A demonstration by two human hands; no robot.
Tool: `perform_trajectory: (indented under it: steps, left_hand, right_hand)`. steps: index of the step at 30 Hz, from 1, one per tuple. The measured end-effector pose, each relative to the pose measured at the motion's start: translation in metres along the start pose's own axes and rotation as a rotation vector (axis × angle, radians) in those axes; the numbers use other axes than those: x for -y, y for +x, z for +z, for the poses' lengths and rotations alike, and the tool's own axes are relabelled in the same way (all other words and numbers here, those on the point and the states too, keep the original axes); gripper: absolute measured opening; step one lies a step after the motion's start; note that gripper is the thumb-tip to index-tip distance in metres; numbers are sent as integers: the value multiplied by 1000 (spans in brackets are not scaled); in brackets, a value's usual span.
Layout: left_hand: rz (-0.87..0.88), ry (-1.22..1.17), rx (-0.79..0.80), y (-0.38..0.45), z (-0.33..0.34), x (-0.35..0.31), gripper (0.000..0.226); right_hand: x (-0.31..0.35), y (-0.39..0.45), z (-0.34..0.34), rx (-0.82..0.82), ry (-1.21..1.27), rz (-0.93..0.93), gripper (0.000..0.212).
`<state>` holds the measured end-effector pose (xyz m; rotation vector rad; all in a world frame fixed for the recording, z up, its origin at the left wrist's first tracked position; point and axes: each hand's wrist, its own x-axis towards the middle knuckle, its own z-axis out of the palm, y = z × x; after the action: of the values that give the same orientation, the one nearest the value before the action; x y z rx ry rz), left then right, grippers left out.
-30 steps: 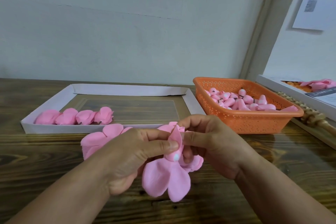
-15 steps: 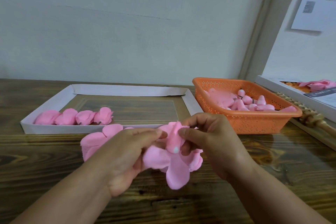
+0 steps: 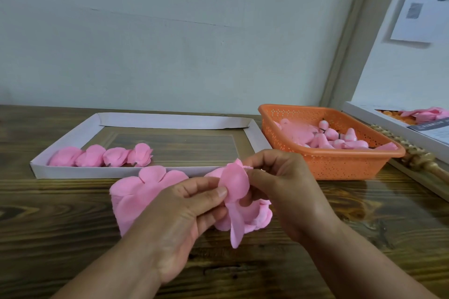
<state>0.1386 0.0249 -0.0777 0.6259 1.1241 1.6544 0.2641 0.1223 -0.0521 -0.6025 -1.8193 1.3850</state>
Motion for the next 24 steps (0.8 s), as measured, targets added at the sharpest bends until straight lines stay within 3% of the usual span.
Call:
perform_trajectory:
  steps: [6,9,13,19,23,24]
  left_hand:
    - [159,182,-101,-1,2,3,33]
    - [335,431,-210,-3,6,6,9]
    - [480,625,-218,-3,5,9,17]
    - [475,565,-56,-7,8,4,47]
    - [401,457,15,-5,6,2,22]
    - [379,438,29,-4,4,2,25]
  right_hand:
    - [0,-2,2,31,5,5,10]
    - [1,-3,3,40,20,14,10]
    - [1,-3,6,14,-5,11,10]
    - [-2,-1,7,8,4,1,9]
    - [0,-1,4,74,23,5,7]
    - [1,-1,3,93,43,15,6]
